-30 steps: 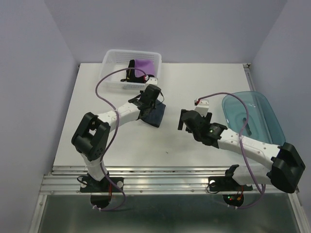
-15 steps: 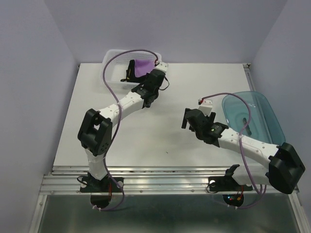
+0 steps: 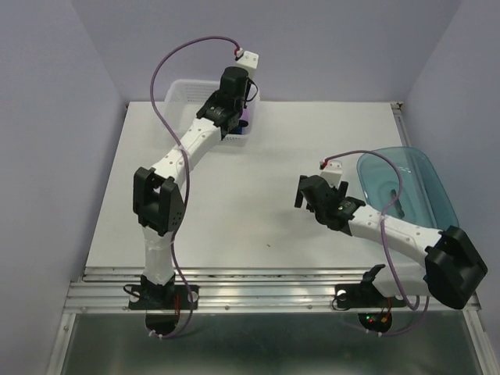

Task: Fold and stack the towels
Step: Neatly place the folded towel into the bin

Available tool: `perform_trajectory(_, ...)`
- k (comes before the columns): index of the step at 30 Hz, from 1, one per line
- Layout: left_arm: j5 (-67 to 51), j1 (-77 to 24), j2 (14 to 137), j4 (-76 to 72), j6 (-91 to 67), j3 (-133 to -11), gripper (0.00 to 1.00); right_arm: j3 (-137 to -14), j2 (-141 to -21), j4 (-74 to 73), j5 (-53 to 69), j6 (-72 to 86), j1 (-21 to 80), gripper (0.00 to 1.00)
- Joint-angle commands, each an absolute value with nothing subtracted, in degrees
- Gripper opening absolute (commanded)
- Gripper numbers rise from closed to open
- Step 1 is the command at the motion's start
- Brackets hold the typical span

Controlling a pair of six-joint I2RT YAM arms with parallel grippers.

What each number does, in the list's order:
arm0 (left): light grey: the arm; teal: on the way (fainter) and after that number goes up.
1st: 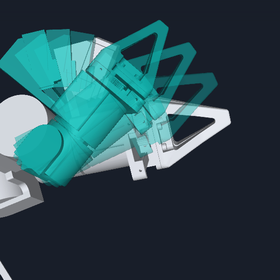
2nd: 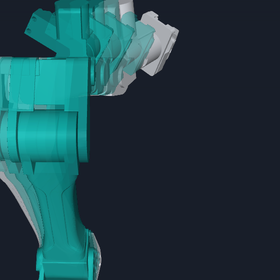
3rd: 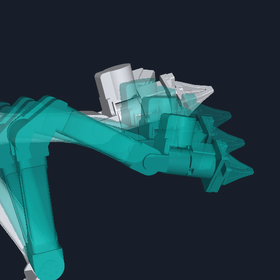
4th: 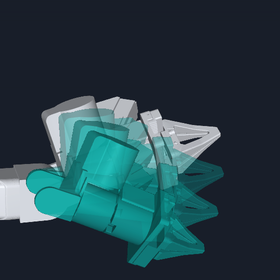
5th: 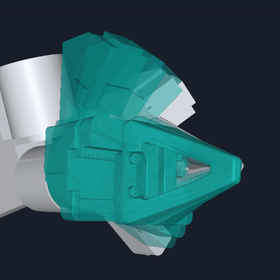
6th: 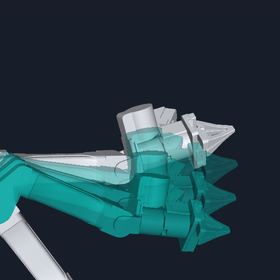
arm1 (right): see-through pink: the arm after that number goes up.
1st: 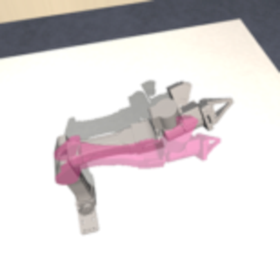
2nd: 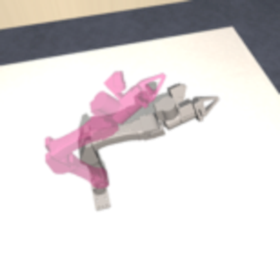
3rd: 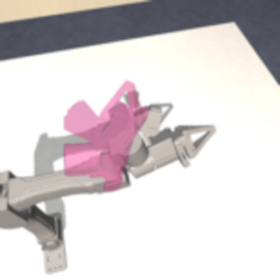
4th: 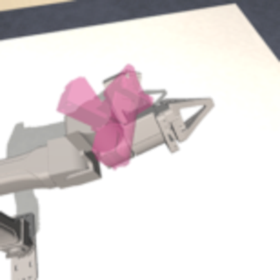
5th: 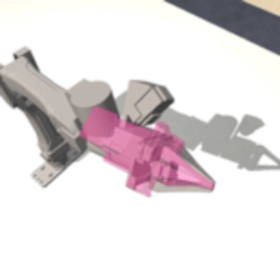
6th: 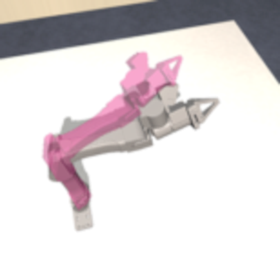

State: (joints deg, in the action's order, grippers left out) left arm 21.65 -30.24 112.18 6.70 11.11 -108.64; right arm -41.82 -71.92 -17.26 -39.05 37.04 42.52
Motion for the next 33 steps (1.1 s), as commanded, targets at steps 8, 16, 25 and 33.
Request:
perform_trajectory(8,17.41,-27.16,122.68,8.7,10.99,-127.78,0.0,-41.4,-75.67,-14.41,-39.29,36.04,39.12,1.0)
perform_trajectory(16,17.76,-26.19,125.59,8.44,5.99,-131.75,0.0,-41.4,-75.5,-14.76,-37.97,35.51,38.06,1.0)
perform_trajectory(25,14.76,-25.4,128.66,6.86,2.38,-132.71,0.0,-42.63,-77.61,-16.79,-38.93,35.86,37.97,1.0)
perform_trajectory(33,11.7,-22.33,132.1,4.84,-1.83,-133.33,0.0,-43.5,-78.92,-18.01,-39.81,36.3,37.88,1.0)
